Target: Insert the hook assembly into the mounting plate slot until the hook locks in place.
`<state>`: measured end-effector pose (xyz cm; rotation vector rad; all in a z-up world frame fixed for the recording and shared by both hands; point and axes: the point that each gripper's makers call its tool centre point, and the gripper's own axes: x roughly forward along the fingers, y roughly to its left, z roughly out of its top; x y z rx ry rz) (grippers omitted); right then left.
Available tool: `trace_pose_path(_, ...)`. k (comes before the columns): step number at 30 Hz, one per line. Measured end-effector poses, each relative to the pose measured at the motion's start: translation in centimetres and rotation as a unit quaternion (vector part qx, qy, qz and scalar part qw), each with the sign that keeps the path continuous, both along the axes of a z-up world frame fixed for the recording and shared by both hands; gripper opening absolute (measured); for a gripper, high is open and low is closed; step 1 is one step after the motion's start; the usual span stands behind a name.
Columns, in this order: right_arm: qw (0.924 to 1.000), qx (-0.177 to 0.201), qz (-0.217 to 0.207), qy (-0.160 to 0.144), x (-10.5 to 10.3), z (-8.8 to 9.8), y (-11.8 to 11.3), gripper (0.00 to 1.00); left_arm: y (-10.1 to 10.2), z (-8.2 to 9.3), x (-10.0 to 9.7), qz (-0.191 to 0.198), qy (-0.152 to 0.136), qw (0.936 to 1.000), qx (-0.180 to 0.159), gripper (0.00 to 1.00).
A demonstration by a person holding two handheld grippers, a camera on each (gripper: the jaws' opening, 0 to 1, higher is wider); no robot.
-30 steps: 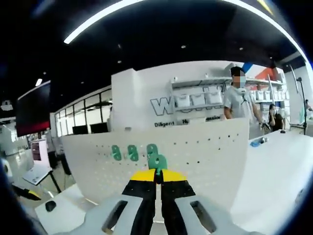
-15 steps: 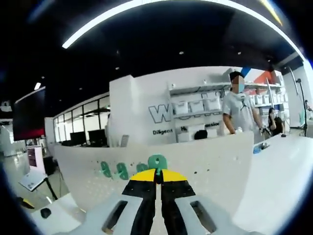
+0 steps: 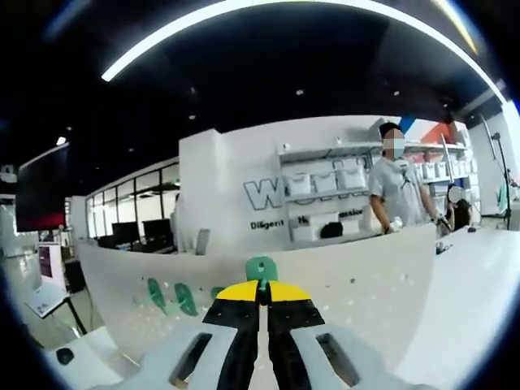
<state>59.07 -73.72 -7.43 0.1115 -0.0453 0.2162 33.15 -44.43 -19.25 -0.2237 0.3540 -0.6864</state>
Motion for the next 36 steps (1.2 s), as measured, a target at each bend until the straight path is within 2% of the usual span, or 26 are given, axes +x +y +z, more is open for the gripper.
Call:
trace_pose_path(16,0.9998,-0.015,-0.012,-0.01,0.7,-1.5,0.1,0.0,0.5,0.3,0.9,0.006,-0.004,1.0,-0.001,0.96)
trace_pose_path(36,0.9997,-0.005,-0.023,-0.005,1.3,-3.2,-0.2,0.0,0.9,0.4,1.1,0.008,-0.015,0.9997,0.015,0.98)
